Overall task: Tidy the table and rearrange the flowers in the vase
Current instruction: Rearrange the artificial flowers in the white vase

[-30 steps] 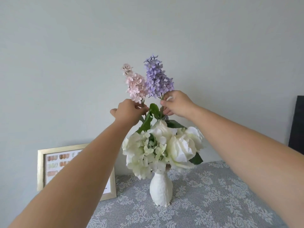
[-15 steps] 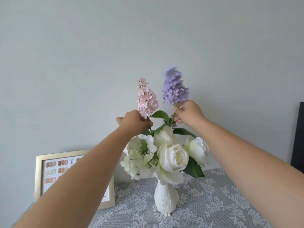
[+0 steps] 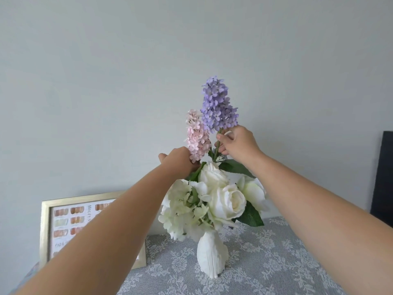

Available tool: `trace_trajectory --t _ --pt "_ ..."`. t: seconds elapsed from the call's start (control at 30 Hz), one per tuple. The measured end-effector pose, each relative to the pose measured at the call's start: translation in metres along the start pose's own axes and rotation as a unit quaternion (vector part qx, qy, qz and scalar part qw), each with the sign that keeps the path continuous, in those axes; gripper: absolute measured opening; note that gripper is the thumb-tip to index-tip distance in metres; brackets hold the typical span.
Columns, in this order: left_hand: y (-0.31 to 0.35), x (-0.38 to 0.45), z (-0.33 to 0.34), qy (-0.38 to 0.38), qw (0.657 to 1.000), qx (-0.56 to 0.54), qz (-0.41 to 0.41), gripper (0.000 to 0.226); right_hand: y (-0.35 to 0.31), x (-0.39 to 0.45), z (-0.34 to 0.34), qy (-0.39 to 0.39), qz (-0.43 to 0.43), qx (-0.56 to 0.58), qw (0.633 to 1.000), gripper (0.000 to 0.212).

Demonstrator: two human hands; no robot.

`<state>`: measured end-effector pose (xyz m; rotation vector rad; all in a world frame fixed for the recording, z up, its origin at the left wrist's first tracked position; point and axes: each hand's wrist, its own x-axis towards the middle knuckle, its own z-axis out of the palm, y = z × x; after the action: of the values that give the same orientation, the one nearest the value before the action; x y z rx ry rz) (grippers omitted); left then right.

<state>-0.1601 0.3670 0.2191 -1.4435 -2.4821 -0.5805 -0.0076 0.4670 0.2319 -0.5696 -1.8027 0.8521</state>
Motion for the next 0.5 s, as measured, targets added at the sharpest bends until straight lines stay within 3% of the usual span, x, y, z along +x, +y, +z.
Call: trace_trajectory --t 0.1,0.23,0.43,0.5 --pt "-0.004 0.002 0.003 -0.035 0.999 -0.004 -0.019 0.026 0.004 -0.001 -0.002 0.004 0.006 0.003 1.000 0.012" --pt "-0.006 0.004 0.007 -0.048 0.999 -0.003 -0.008 0.027 0.000 0.006 -0.002 -0.081 0.026 -0.028 0.996 0.004" --pt "-0.006 0.007 0.014 -0.080 0.997 0.000 -0.007 0.012 0.009 0.009 0.006 -0.086 0.036 -0.056 0.994 0.007" --pt "-0.008 0.011 0.018 -0.088 0.996 0.011 -0.011 0.018 0.015 0.009 0.007 -0.071 0.053 -0.046 0.995 0.011"
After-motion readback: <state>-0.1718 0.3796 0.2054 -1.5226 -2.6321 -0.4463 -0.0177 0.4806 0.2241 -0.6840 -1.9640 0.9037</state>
